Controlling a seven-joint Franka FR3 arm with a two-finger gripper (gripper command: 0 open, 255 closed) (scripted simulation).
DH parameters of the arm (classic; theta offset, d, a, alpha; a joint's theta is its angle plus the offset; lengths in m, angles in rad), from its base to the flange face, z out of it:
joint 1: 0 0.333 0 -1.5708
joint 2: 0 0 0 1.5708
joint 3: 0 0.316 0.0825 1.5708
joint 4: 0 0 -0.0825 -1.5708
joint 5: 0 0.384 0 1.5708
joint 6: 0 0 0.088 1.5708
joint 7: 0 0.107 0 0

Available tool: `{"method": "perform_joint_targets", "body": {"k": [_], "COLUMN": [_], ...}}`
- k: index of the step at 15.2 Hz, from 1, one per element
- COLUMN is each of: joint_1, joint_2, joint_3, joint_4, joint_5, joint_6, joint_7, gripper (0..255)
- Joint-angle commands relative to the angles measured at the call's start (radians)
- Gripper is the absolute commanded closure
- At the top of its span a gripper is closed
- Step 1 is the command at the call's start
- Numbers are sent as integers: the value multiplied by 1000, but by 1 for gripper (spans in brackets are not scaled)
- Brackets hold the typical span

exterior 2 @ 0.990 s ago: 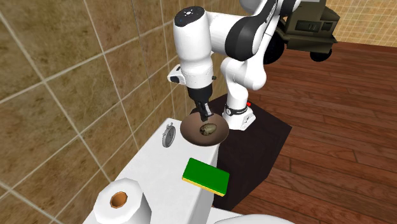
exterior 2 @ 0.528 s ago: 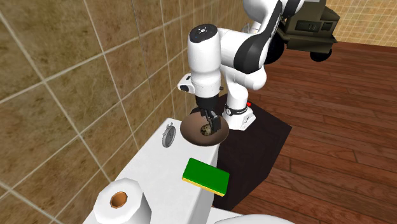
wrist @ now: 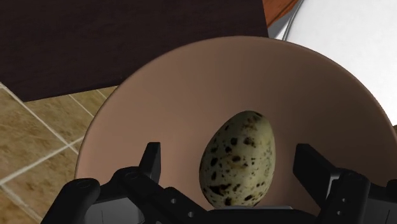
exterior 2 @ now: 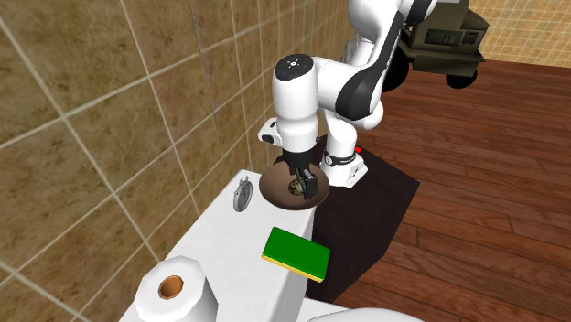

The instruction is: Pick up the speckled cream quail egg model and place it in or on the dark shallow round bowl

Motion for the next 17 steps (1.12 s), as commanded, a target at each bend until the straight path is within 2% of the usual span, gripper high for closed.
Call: {"method": "perform_joint_targets", "body": {"k": [1, 5, 6, 15, 17], "joint_1": [0, 0, 0, 0, 0], "joint_2": [1, 1, 1, 1, -11], "joint_3": [0, 0, 0, 0, -5], "joint_4": [-3, -3, -3, -3, 15], "joint_5": [0, 0, 0, 0, -1], "joint_6": [4, 4, 4, 4, -27], "joint_7": [0, 0, 0, 0, -1], "gripper": [0, 0, 255, 255, 255]}}
